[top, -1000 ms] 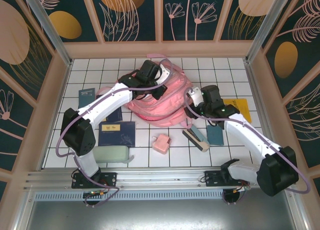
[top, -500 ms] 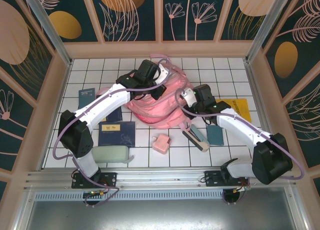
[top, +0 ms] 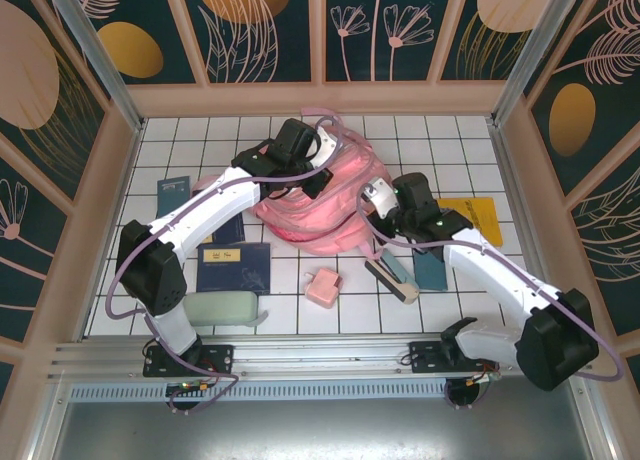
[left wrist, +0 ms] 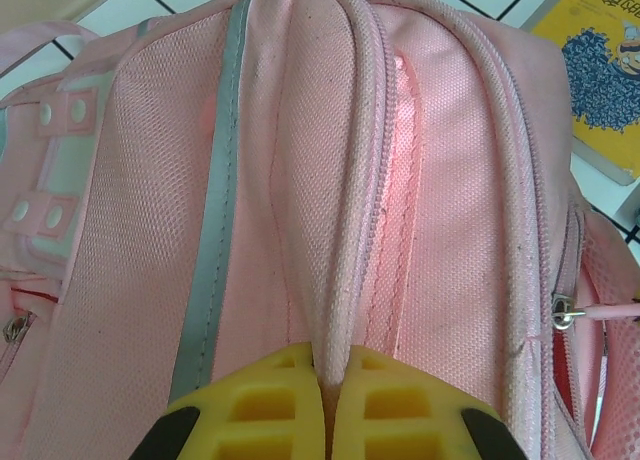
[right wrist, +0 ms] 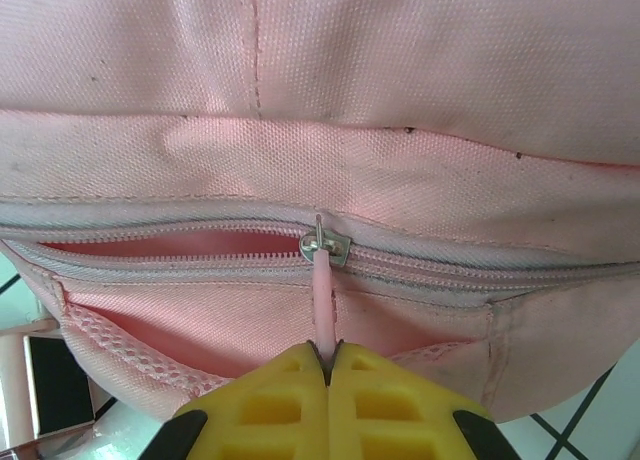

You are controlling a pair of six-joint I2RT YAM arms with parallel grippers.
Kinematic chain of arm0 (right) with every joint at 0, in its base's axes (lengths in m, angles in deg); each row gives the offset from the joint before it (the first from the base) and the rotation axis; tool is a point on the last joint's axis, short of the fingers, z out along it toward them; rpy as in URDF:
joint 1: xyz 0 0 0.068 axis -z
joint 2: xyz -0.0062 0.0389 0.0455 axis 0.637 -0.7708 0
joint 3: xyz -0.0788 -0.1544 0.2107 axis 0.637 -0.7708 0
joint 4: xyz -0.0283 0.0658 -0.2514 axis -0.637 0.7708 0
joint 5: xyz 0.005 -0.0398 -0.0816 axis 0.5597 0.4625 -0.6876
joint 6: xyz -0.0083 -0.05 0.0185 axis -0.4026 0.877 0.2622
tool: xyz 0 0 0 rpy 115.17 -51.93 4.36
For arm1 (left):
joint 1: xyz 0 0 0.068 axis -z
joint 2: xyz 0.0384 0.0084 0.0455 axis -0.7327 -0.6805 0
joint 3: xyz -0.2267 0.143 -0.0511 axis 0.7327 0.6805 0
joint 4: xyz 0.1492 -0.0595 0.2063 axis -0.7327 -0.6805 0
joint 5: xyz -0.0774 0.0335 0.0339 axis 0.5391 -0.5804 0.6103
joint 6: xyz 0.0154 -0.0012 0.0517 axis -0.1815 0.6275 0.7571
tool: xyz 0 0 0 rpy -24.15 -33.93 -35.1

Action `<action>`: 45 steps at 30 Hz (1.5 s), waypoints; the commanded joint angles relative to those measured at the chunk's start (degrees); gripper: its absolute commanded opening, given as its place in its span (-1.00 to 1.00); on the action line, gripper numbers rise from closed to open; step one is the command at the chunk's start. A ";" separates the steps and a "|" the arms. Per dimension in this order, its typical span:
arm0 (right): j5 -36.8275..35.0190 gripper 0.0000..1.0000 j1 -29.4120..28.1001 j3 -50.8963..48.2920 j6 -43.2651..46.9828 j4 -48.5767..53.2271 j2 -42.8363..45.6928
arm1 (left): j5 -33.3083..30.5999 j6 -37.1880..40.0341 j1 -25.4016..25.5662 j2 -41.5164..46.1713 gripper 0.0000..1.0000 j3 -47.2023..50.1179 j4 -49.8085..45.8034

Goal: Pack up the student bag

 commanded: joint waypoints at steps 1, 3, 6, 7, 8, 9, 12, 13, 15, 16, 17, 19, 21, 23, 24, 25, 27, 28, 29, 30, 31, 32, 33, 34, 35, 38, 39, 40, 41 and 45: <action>2.10 -1.00 -0.17 -0.52 0.67 -2.57 -0.43 | 2.90 0.93 0.11 3.33 -1.00 -0.89 6.45; 1.01 -1.00 -0.17 -0.07 0.22 -2.85 -2.11 | 2.94 0.95 0.06 3.48 -1.00 -0.74 6.50; -0.88 -1.00 -0.17 0.60 -0.18 -3.46 -4.10 | 2.97 0.92 0.07 3.78 -1.00 -0.55 6.58; -1.29 -0.99 -0.17 0.75 -0.37 -3.71 -4.59 | 2.94 0.95 0.08 3.82 -1.00 -0.46 6.64; -1.28 -0.95 -0.17 0.96 -0.51 -3.80 -5.08 | 3.07 0.92 0.07 3.81 -1.00 -0.38 6.68; -1.11 -0.94 -0.17 1.03 -0.62 -3.88 -5.56 | 3.19 0.80 0.12 3.90 -1.00 -0.36 6.74; -0.67 -0.85 -0.17 0.65 -1.47 -4.71 -6.50 | 3.68 0.66 0.06 3.81 -1.00 -0.43 6.77; -0.61 -0.83 -0.17 0.54 -1.65 -5.10 -6.55 | 3.66 0.69 0.05 3.77 -1.00 -0.30 6.87; -0.34 -0.78 -0.17 0.14 -2.14 -5.87 -6.53 | 3.78 0.69 0.07 3.74 -1.00 -0.33 6.90; -0.10 -0.74 -0.17 -0.04 -2.28 -6.14 -6.63 | 3.73 0.65 0.08 3.75 -1.00 -0.31 6.97; -0.05 -0.72 -0.17 -0.17 -2.34 -6.27 -6.78 | 3.71 0.69 0.10 3.76 -1.00 -0.43 6.95; 0.04 -0.71 -0.13 -0.26 -2.36 -6.31 -7.20 | 3.82 0.60 0.12 3.72 -1.00 -0.41 6.97; -0.05 -0.71 -0.17 -0.39 -2.33 -6.54 -7.64 | 4.00 0.54 0.08 3.68 -1.00 -0.38 6.96; -0.13 -0.70 -0.17 -0.22 -2.36 -6.68 -8.33 | 4.09 0.46 0.12 3.68 -1.00 -0.42 7.03; -0.21 -0.70 -0.17 -0.07 -2.36 -6.72 -8.67 | 4.09 0.48 0.13 3.67 -1.00 -0.41 7.05; -0.10 -0.67 -0.17 0.08 -2.34 -6.79 -8.98 | 4.08 0.39 0.11 3.67 -1.00 -0.37 7.03; -0.05 -0.62 -0.17 0.34 -2.50 -6.98 -9.63 | 4.25 0.35 0.08 3.82 -1.00 -0.26 7.30; -0.05 -0.61 -0.13 0.48 -2.46 -7.03 -9.94 | 4.37 0.34 0.13 3.86 -1.00 -0.19 7.30; -0.05 -0.61 -0.96 0.51 -2.53 -7.20 -10.26 | 4.34 0.30 0.06 3.74 -1.00 -0.23 7.31; -0.05 -0.60 -1.30 0.53 -2.57 -7.33 -10.53 | 4.34 0.29 0.08 3.74 -1.00 -0.19 7.30; -0.05 -0.60 -1.45 0.40 -2.57 -7.55 -10.82 | 4.43 0.26 0.04 3.73 -1.00 -0.25 7.30; -0.21 -0.60 -1.49 0.36 -2.60 -7.68 -11.08 | 4.44 0.25 0.06 3.79 -1.00 -0.25 7.30; -0.37 -0.61 -1.57 0.29 -2.53 -7.81 -11.35 | 4.51 0.21 0.05 3.77 -1.00 -0.19 7.30; -0.63 -0.65 -1.67 0.19 -2.46 -7.89 -11.45 | 4.46 0.24 0.04 3.72 -1.00 -0.20 7.31; -0.99 -0.71 -1.67 0.10 -2.51 -8.10 -11.51 | 4.53 0.22 0.11 3.73 -1.00 -0.22 7.30; -1.40 -1.00 -1.67 0.24 -2.17 -7.70 -11.21 | 4.29 0.33 0.09 3.77 -1.00 -0.06 7.39; -1.66 -1.00 -1.66 0.33 -2.09 -7.39 -11.00 | 4.17 0.35 0.12 3.75 -1.00 -0.08 7.38; -2.44 -1.00 -1.67 0.40 -2.10 -7.04 -10.42 | 4.02 0.43 0.11 3.72 -1.00 -0.01 7.32; -3.42 -1.00 -1.65 0.31 -1.98 -6.77 -9.69 | 3.78 0.59 0.05 3.74 -1.00 0.12 7.30; -7.11 -1.00 -0.83 0.09 -2.32 -5.05 -6.30 | 2.71 1.12 0.10 3.82 -1.00 0.27 7.32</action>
